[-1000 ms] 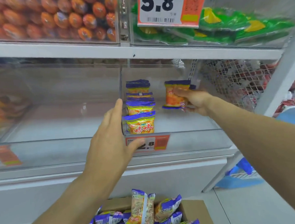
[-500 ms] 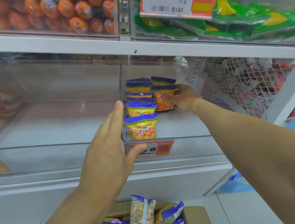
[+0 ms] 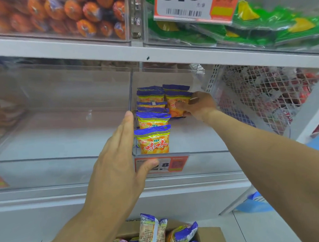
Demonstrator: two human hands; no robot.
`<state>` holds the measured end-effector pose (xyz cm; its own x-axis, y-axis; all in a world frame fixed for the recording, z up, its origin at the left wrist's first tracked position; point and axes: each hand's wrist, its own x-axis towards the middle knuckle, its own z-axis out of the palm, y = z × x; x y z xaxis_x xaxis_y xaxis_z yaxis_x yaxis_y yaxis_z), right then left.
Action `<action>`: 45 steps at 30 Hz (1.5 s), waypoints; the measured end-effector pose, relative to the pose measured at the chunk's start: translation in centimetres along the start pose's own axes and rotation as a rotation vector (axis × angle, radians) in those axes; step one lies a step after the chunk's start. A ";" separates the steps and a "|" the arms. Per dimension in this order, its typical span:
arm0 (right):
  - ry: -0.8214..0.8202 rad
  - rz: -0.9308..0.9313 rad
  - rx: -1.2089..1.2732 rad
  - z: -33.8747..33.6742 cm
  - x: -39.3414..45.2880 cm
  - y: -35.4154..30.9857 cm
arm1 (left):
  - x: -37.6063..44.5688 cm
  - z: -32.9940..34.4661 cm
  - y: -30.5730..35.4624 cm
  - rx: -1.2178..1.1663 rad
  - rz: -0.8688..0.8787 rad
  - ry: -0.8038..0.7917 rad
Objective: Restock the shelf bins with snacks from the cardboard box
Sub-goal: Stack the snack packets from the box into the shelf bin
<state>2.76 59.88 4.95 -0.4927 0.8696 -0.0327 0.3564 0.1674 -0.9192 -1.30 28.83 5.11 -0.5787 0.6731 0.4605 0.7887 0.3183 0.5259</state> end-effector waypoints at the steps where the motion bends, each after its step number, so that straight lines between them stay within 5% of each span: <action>1: -0.006 0.013 -0.007 0.4 0.0 -0.2 | 0.0 0.0 0.0 0.002 0.002 0.002; 19: 0.070 -0.056 -0.314 -3.8 -3.2 -4.1 | 1.3 -0.8 0.2 -0.026 0.034 -0.120; 24: -0.016 -0.242 0.076 -4.5 -19.3 -7.6 | 0.0 -1.9 1.3 -0.093 0.239 0.215; 27: -0.259 -0.251 0.037 -3.2 -27.1 -5.3 | -3.7 -1.0 1.7 -0.213 0.264 -0.082; 32: -0.722 -0.064 -0.632 -0.3 -30.8 4.2 | -10.6 1.8 -1.0 0.017 0.089 -0.995; 35: -0.830 -0.074 -1.017 -0.4 -31.7 8.4 | -14.4 2.0 -2.3 0.067 0.006 -1.317; 38: -0.926 -0.098 -1.155 -1.1 -32.5 10.5 | -17.5 2.0 -2.5 0.075 -0.002 -1.428; 45: -0.899 -0.038 -1.233 -0.7 -32.9 12.8 | -19.1 1.4 -2.7 -0.026 -0.134 -1.275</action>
<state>24.06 33.74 -5.44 -0.6582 0.3704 -0.6554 0.5274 0.8482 -0.0503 7.95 16.04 -6.15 -0.0345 0.8020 -0.5963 0.7274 0.4293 0.5353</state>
